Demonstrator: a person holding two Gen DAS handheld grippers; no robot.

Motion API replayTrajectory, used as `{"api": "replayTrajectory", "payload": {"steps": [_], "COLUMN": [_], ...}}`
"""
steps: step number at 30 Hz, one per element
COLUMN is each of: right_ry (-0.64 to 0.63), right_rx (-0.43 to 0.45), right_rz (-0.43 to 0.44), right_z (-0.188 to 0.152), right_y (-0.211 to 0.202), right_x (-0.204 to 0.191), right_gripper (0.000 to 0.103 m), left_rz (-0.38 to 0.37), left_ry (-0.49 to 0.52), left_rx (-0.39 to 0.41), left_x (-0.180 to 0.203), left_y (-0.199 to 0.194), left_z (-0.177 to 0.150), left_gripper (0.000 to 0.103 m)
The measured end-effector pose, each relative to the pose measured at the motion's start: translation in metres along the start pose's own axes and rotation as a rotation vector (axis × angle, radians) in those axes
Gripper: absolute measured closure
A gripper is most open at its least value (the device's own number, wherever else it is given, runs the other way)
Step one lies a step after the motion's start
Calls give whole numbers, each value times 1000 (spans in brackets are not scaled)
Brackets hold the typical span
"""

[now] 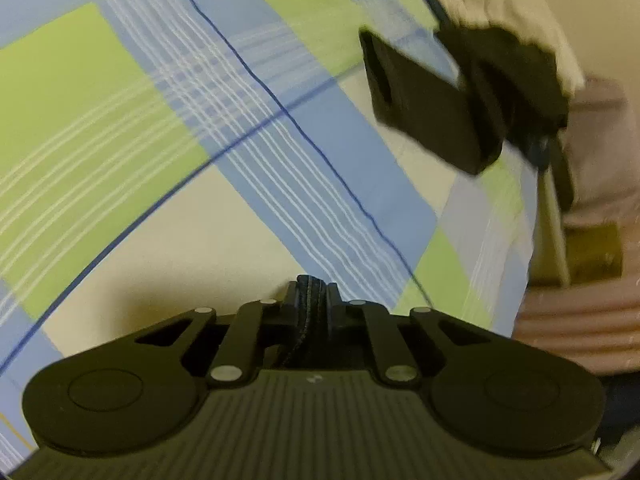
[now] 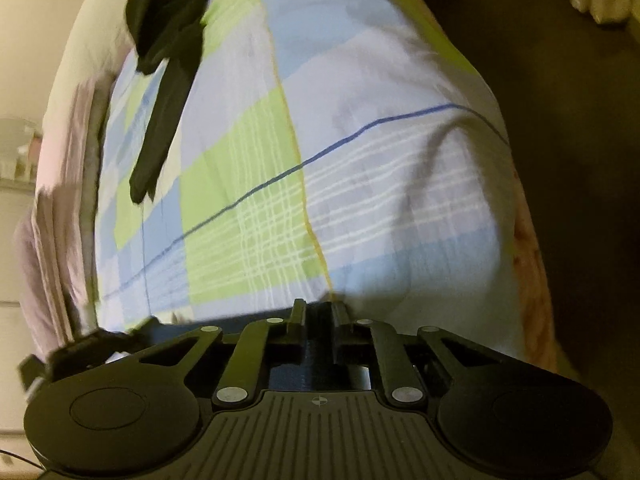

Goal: Fold clothes

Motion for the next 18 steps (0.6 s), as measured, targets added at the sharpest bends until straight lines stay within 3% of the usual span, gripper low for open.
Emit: {"api": "replayTrajectory", "payload": {"steps": [4,6,8,9,11,14,15,18], "right_ry": [14,36,46,20,-99,-333,-392,-533], "right_rx": [43,75,95,95,125,239,245,191], "right_rz": [-29,-40,-45,-46,-74,-190,-190,-178], "right_z": [-10,-16,-18,-17,-14,-14,-15,-27], "right_y": [1,2,3,1,-6,-25,-29,-25], "right_x": [-1,-1,-2,-4,-14,-36,-42,-58], "right_gripper": [97,97,97,96,96,96,96,96], "left_rz": [-23,-40,-37,-22,47,243,262,202], "left_ry": [-180,-274,-284,-246,-77,226,307,467], "left_rx": [115,129,124,129,172,337,352,313], "left_x": [-24,-32,-30,-25,-4,31,40,56], "left_y": [11,21,18,14,-3,-43,-51,-62], "left_z": [-18,-20,-18,-15,-10,-17,-24,-50], "left_gripper": [94,93,93,92,90,93,94,101]}}
Point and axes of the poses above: each gripper's, at about its wrist camera, not at the fingertips, and y roughly the way its jaws point, x to its right, z to its top, the point moved 2 cm from there along y, roughly the way its jaws point
